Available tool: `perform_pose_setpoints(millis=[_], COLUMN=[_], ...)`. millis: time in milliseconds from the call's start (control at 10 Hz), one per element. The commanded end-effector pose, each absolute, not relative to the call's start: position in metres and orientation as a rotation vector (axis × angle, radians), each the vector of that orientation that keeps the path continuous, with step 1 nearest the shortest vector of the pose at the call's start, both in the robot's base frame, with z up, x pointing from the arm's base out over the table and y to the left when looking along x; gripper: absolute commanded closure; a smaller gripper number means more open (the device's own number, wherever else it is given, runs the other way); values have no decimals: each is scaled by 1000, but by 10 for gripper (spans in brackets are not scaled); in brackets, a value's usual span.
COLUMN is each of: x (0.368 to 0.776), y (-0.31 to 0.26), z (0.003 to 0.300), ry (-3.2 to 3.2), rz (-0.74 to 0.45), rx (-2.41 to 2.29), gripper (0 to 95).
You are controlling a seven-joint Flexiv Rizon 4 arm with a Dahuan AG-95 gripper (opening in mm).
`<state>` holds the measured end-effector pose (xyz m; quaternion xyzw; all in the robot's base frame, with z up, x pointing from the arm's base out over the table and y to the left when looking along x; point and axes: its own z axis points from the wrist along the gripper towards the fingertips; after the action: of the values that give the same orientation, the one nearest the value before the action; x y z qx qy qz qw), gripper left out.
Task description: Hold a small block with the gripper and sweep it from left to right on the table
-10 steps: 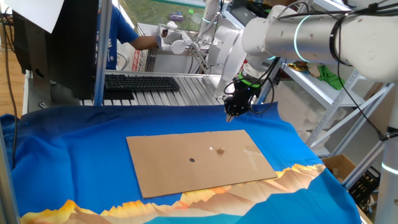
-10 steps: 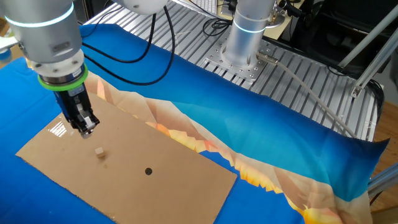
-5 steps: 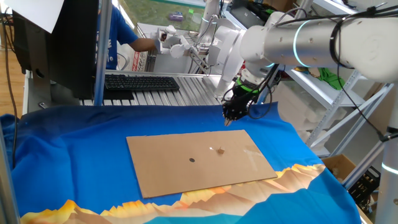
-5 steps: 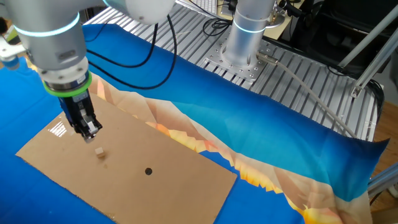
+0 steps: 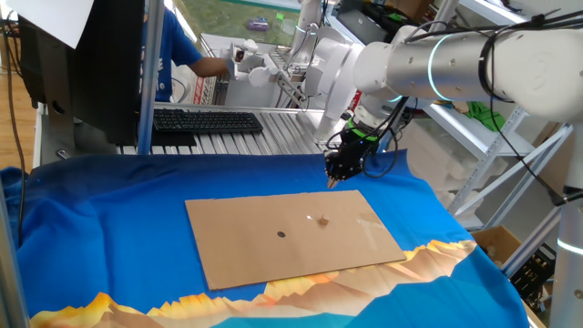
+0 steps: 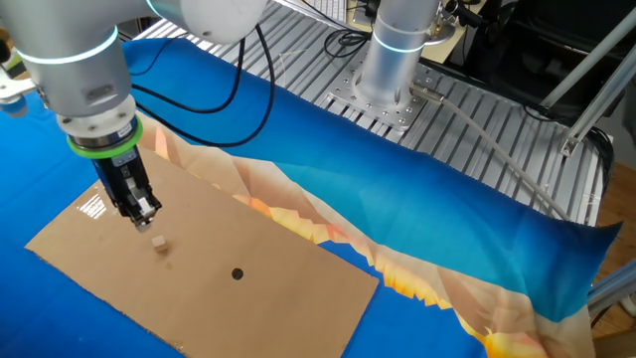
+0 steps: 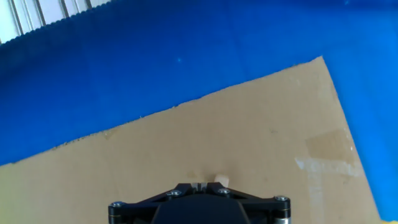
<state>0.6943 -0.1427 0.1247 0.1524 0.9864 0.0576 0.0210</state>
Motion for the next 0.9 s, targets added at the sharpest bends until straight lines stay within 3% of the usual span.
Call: perform_pose_setpoints(millis=[100,900], x=[694,694], y=[-143,-143], z=[125,125], ry=[3079,3193], rz=[179,80], rx=[430,301], gripper=[950,950])
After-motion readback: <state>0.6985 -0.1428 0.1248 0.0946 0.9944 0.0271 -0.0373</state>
